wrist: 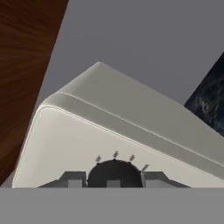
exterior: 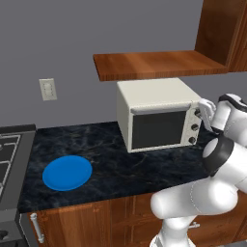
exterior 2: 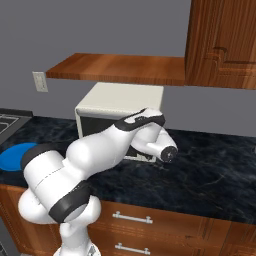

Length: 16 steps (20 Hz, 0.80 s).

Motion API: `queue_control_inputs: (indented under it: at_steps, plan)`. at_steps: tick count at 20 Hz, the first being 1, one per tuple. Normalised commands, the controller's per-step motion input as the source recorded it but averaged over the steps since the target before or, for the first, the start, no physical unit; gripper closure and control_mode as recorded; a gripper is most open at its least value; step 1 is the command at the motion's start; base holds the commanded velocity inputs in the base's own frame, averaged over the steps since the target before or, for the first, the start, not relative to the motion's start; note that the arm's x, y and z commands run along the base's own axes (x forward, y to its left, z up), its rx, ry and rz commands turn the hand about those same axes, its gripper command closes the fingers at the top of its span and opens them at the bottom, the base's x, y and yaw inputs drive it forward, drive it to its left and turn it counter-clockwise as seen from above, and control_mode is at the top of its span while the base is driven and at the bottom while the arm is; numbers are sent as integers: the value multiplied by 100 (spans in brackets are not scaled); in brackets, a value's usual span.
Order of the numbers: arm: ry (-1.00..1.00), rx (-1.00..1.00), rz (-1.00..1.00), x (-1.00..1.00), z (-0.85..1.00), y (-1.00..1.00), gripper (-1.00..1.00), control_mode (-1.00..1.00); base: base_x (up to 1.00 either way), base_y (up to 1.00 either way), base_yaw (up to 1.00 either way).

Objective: Pull the toaster oven rack outwards. Pick up the baguette from the plate and place it on the toaster oven rack. Close the toaster oven door fully and set the temperature to the lowest setting.

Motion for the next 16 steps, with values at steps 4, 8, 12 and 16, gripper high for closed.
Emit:
queue_control_inputs:
  at_steps: [4, 8, 12, 16]
  plan:
    - [-3, -21, 0, 0, 0, 0, 100, -100, 0, 0, 0]
    - [0, -24, -4, 0, 7, 0, 100, -100, 0, 0, 0]
    - [0, -22, -4, 0, 7, 0, 100, -100, 0, 0, 0]
    - [-1, -18, -2, 0, 1, 0, 100, -100, 0, 0, 0]
